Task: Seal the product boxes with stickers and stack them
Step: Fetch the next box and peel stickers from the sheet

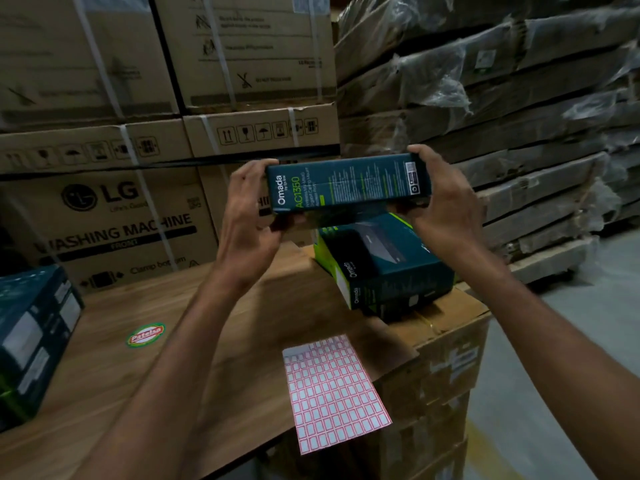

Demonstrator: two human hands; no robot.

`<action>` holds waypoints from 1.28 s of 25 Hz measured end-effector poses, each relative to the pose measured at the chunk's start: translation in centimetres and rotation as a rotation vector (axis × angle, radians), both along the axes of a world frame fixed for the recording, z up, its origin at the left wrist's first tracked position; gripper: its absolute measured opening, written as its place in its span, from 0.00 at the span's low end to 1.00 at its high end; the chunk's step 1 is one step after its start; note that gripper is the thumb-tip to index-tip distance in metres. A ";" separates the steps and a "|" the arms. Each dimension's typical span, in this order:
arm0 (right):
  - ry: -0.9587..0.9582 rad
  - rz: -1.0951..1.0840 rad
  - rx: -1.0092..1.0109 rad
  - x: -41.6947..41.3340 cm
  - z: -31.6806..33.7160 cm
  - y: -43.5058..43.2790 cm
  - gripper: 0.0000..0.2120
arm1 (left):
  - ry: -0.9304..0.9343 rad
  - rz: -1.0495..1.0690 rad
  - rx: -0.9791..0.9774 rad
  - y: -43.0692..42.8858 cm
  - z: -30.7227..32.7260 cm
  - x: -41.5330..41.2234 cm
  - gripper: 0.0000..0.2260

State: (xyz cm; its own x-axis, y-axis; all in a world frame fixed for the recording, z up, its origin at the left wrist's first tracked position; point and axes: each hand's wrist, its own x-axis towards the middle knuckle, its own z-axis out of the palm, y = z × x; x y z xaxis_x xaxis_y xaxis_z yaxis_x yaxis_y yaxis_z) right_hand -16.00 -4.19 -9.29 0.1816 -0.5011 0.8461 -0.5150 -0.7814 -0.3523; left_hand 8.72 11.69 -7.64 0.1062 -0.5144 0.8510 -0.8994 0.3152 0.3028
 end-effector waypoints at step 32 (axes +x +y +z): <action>0.099 0.646 0.063 16.8 4.5 24.1 0.29 | 0.443 0.153 -0.127 32.1 1.7 9.4 0.16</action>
